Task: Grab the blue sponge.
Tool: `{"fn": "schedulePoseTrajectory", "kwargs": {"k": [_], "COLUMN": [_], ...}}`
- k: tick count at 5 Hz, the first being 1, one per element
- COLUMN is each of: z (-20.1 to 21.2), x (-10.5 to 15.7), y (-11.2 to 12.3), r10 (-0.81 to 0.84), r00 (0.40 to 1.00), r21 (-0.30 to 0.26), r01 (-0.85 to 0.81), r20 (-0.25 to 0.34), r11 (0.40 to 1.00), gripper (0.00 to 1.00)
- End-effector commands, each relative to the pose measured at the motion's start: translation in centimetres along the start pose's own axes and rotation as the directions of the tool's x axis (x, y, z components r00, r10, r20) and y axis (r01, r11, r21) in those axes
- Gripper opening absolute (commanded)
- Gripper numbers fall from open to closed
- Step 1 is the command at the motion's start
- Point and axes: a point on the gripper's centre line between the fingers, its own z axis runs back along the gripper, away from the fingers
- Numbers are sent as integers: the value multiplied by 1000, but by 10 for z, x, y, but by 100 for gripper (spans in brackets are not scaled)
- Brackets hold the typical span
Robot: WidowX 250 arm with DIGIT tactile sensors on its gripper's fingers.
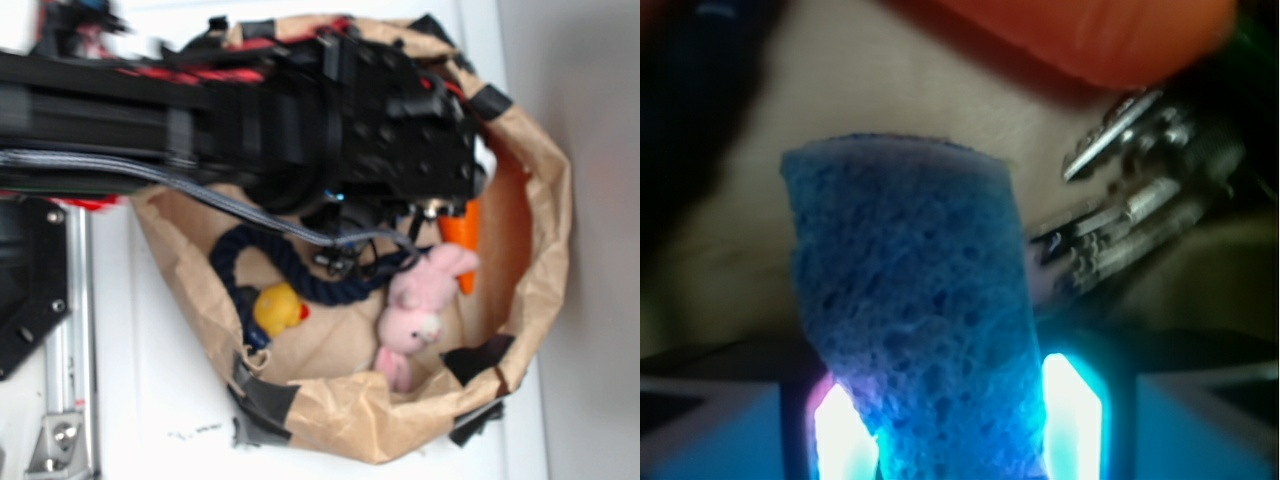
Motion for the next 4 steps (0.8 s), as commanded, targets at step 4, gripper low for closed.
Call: {"fn": "schedulePoseTrajectory", "kwargs": {"k": [4], "z": [126], "x": [-28], "y": [-24], "r10": [603], "r00": [794], "r21": [-126], "r01": [-592], "r20": [75], "r11": [796], "gripper": [0]}}
